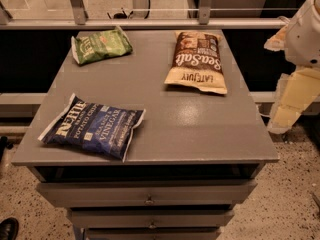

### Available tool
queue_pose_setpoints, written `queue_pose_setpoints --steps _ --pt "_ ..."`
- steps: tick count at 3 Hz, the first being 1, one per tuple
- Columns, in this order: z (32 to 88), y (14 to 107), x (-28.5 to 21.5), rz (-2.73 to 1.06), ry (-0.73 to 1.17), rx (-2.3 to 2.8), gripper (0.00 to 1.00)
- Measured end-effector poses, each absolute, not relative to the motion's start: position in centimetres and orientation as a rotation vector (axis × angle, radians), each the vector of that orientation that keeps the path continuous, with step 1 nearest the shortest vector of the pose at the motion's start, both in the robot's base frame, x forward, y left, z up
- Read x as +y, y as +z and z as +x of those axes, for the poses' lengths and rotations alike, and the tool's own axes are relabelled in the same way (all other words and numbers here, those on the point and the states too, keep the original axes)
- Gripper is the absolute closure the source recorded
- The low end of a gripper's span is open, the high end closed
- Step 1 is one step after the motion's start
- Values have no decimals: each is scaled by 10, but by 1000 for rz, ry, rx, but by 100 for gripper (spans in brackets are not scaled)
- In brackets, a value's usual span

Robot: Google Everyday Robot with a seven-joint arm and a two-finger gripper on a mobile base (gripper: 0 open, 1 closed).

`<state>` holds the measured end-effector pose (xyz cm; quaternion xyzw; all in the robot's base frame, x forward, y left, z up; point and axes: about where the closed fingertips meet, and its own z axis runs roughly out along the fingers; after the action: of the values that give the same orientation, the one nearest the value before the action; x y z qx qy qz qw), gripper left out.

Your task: Move green jalapeno chip bag near blue chip bag

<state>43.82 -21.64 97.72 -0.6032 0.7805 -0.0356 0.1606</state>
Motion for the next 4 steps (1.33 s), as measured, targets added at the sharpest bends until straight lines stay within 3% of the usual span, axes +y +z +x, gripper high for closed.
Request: queue_pose_setpoints --steps 2,4 --pt "464 974 -207 -1725 -59 2151 0" --pt "563 968 -136 -1761 80 1883 0"
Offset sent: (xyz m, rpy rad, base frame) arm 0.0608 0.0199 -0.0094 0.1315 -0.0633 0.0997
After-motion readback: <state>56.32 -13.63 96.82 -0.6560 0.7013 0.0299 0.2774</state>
